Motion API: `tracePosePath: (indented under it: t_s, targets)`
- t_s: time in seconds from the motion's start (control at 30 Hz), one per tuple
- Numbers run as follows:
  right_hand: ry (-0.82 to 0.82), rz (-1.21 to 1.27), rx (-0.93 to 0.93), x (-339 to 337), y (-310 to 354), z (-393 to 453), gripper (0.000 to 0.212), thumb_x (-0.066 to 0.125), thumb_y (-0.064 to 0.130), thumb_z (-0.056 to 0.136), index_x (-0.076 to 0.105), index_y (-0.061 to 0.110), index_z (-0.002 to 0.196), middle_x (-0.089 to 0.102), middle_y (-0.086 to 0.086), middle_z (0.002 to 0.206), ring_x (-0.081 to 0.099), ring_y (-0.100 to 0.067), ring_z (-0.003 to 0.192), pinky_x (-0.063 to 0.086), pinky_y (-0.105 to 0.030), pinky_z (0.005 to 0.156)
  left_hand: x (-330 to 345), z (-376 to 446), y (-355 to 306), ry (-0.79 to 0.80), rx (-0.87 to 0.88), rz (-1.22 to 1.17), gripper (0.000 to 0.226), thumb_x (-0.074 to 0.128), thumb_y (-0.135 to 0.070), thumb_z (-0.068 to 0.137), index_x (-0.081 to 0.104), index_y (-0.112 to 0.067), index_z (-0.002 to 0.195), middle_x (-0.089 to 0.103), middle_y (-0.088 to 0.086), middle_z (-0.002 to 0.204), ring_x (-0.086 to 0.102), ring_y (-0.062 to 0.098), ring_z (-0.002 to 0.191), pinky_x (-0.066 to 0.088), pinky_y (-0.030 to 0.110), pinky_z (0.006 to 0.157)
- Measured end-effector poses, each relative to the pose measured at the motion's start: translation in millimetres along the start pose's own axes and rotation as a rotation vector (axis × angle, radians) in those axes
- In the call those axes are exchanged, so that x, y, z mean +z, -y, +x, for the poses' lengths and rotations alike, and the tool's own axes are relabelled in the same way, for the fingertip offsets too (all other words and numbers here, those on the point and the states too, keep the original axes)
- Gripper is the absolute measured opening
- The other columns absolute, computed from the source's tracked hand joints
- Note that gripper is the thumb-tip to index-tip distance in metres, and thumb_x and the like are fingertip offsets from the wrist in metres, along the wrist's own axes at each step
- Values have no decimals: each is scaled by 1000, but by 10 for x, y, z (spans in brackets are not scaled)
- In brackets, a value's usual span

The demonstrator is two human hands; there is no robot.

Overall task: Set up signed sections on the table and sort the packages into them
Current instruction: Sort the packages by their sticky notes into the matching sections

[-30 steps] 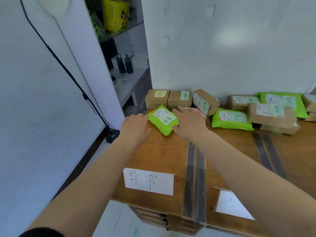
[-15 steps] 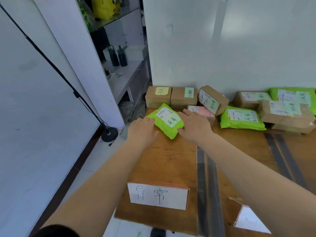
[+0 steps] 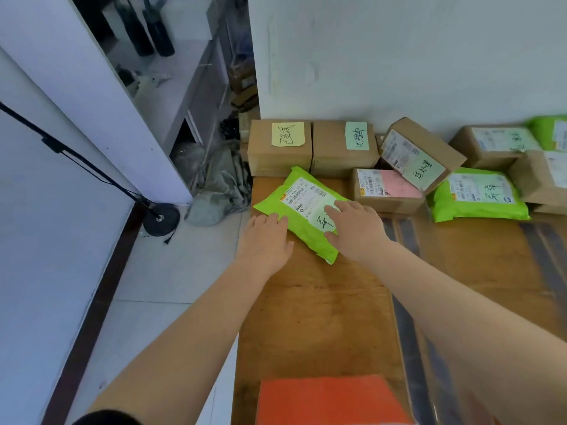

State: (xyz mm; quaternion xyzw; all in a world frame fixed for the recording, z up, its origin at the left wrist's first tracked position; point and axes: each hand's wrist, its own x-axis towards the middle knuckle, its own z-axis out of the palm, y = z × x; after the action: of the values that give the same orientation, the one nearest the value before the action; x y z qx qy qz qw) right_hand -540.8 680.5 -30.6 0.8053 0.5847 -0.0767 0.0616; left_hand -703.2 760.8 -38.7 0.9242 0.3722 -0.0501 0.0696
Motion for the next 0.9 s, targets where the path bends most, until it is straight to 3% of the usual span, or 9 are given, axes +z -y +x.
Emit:
tracePosePath:
  t_s: [0.2, 0.3, 0.4, 0.47, 0.6, 0.73, 0.9]
  targets:
    - [-28, 219, 85, 197, -52, 361, 53, 53, 34, 89, 38, 17, 137, 41, -7, 140, 37, -29, 128, 36, -40, 96, 362, 204, 87, 39, -31, -174, 54, 45, -40, 92, 37, -11, 137, 45, 8, 136, 42, 29, 122, 32, 37, 101]
    - [6, 343, 130, 242, -107, 486, 67, 61, 35, 83, 33, 19, 142, 34, -8, 145, 29, -29, 134, 29, -39, 105, 458, 240, 91, 36, -105, -347, 55, 46, -42, 91, 40, -8, 134, 45, 10, 137, 44, 29, 122, 37, 38, 96]
    - [75, 465, 194, 282, -111, 543, 82, 67, 39, 78, 23, 21, 145, 28, -10, 148, 34, -31, 132, 34, -41, 104, 499, 256, 68, 31, -196, -593, 57, 50, -43, 90, 40, -8, 133, 51, 12, 132, 47, 28, 120, 39, 35, 91]
    - [81, 535, 232, 303, -80, 532, 88, 70, 42, 76, 22, 19, 146, 33, -12, 145, 37, -32, 130, 36, -40, 103, 517, 248, 47, 49, -250, -749, 61, 52, -44, 88, 36, -10, 136, 53, 9, 130, 50, 26, 119, 41, 33, 89]
    - [48, 715, 296, 336, 36, 395, 76, 72, 42, 74, 38, 16, 137, 57, -7, 127, 52, -28, 116, 41, -30, 82, 509, 200, 9, 96, -335, -890, 71, 58, -44, 84, 29, -13, 142, 50, 2, 137, 49, 21, 122, 45, 41, 95]
    - [53, 865, 358, 383, 157, 165, 78, 72, 43, 73, 39, 16, 138, 57, -1, 127, 54, -22, 112, 41, -27, 77, 472, 53, -16, 49, -380, -1065, 72, 69, -30, 80, 33, -16, 141, 53, 0, 133, 52, 18, 119, 47, 35, 93]
    - [2, 1037, 340, 362, 274, -180, 65, 73, 31, 76, 45, 15, 132, 60, 0, 110, 51, -1, 74, 37, -12, 54, 399, -283, -15, 6, -409, -1133, 83, 74, -20, 76, 27, -14, 144, 47, 4, 140, 47, 20, 126, 42, 44, 101]
